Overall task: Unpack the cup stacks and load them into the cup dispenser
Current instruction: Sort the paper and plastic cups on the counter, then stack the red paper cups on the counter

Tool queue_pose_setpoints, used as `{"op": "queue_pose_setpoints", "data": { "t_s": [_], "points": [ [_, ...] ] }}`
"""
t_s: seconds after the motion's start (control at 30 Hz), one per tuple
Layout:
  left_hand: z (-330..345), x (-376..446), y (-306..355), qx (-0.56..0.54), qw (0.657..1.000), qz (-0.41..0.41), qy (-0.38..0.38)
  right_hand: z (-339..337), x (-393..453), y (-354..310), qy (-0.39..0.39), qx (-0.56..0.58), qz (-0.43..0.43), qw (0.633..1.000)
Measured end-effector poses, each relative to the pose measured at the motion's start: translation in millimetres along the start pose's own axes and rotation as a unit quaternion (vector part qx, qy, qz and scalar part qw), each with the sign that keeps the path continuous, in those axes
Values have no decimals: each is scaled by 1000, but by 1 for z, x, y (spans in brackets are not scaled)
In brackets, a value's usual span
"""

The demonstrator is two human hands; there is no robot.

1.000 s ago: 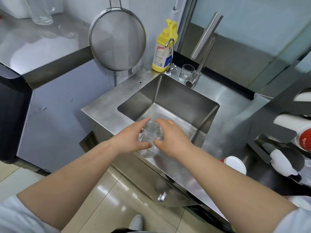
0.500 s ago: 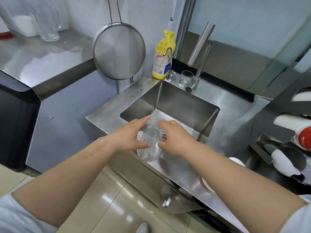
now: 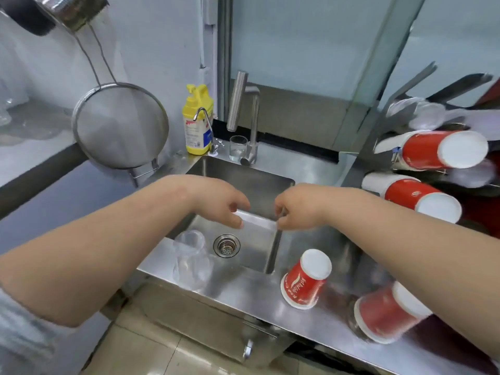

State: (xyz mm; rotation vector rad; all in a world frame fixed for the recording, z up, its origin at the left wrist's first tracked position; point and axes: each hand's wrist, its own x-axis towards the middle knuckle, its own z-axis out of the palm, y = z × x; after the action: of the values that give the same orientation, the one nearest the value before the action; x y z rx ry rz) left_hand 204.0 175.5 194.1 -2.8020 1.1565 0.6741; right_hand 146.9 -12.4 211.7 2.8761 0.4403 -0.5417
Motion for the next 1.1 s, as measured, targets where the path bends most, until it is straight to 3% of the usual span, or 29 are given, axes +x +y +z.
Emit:
{"op": "queue_pose_setpoints", "data": {
  "t_s": [0.2,0.33,0.73,0.87,1.1],
  "points": [
    [5,45,49,-26,998,55,-26,21,-39,40,-25,54,98,993],
    [36,67,76,-113,989,78,-57,50,-61,49,-48,117,133,983],
    [119,87,109,-267,957,113,12,148,-77,28,90,376,161,908],
    [122,87,115,-277,955,103,36,157,-78,26,128,418,171,883],
    [107,81,118,-303,948,95,40,151,-84,37,149,430,177,873]
  ]
}}
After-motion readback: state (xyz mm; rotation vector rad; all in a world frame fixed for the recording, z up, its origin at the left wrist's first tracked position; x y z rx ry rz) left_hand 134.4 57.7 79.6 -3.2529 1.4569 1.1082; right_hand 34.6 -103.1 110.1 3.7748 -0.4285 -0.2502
